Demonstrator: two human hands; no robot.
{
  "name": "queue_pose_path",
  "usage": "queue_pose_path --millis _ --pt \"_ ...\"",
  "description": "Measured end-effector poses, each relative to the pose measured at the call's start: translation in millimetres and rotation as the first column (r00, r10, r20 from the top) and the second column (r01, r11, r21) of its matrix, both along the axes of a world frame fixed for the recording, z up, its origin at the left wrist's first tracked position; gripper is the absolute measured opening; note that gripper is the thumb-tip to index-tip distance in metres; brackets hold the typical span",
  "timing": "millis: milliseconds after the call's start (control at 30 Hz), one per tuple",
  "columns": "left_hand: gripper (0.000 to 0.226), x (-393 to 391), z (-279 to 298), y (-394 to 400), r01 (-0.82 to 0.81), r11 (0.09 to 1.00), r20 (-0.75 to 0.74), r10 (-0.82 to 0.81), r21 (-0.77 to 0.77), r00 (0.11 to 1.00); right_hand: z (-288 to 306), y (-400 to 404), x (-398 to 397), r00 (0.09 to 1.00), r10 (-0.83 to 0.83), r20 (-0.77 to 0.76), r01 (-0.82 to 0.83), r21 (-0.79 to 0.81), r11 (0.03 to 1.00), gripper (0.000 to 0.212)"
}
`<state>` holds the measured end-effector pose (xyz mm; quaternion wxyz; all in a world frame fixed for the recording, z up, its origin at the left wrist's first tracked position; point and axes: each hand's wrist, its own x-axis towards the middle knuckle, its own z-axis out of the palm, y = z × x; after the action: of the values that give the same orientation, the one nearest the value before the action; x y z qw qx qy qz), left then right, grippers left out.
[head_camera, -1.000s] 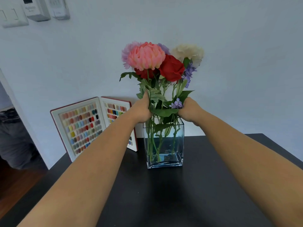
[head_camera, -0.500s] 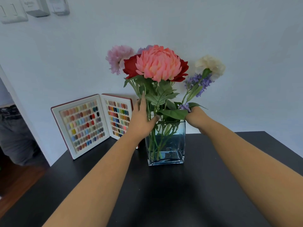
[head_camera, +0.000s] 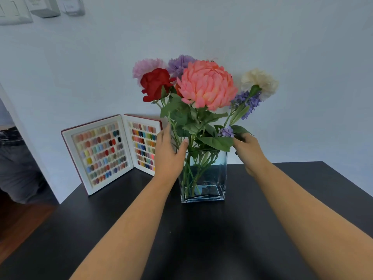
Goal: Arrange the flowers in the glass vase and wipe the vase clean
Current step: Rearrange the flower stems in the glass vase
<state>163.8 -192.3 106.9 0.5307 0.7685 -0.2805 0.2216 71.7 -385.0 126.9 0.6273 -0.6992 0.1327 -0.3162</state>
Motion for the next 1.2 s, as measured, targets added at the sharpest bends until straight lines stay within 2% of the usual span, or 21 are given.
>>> queue_pose_path --millis 100,167,233,300,400,533,733,900,1000,1100,1200 --pt "0.067 -1.1 3.8 -1.8 -0.025 0.999 -0.008 0.025 -0.046 1.000 -3.2 1.7 -3.4 0.972 -0.216 0.095 0.198 0.168 0.966 0.054" --pt "0.059 -1.5 2.9 -1.0 -0.037 0.992 -0.034 0.033 -0.124 0.999 -6.2 9.4 -13.8 0.899 -0.375 0.224 0.337 0.193 0.922 0.064" --pt "0.046 -2.8 0.5 -0.6 -0.049 0.978 -0.054 0.039 -0.203 0.998 -8.2 24.0 -24.2 0.844 -0.409 0.346 0.433 0.009 0.902 0.059" --pt "0.035 -4.5 -2.6 -1.9 -0.054 0.971 -0.054 0.042 -0.233 0.998 -7.4 37.4 -27.5 0.852 -0.337 0.400 0.461 -0.269 0.846 0.051" --pt "0.025 -4.8 -7.2 -3.7 -0.062 0.982 -0.023 0.059 -0.179 0.998 5.0 51.2 -18.2 0.914 -0.296 0.278 0.404 -0.553 0.729 0.042" --pt "0.024 -3.4 -7.4 -1.1 -0.029 0.991 -0.013 0.028 -0.128 1.000 23.4 57.8 2.1 0.926 -0.362 0.108 0.322 -0.724 0.609 0.046" --pt "0.033 -3.0 -7.7 2.8 0.039 0.995 -0.012 -0.040 -0.088 0.999 48.9 61.0 16.7 0.937 -0.338 0.091 0.279 -0.778 0.563 0.026" --pt "0.041 -3.2 -9.3 -3.4 0.034 0.992 -0.060 -0.041 -0.118 0.997 60.1 65.8 24.1 0.926 -0.377 0.008 0.199 -0.859 0.471 0.050" --pt "0.043 -4.3 -11.4 -7.8 0.050 0.990 -0.084 -0.061 -0.132 0.995 64.6 66.9 27.8 0.893 -0.450 -0.002 0.212 -0.880 0.425 0.048" --pt "0.043 -4.4 -11.1 -7.3 0.073 0.988 -0.130 -0.091 -0.138 0.987 63.5 62.4 29.6 0.873 -0.488 0.006 0.253 -0.861 0.442 0.035" --pt "0.039 -1.8 -9.3 -2.9 0.078 0.988 -0.141 -0.097 -0.131 0.985 60.0 49.6 30.2 0.853 -0.521 -0.038 0.254 -0.841 0.477 0.032"
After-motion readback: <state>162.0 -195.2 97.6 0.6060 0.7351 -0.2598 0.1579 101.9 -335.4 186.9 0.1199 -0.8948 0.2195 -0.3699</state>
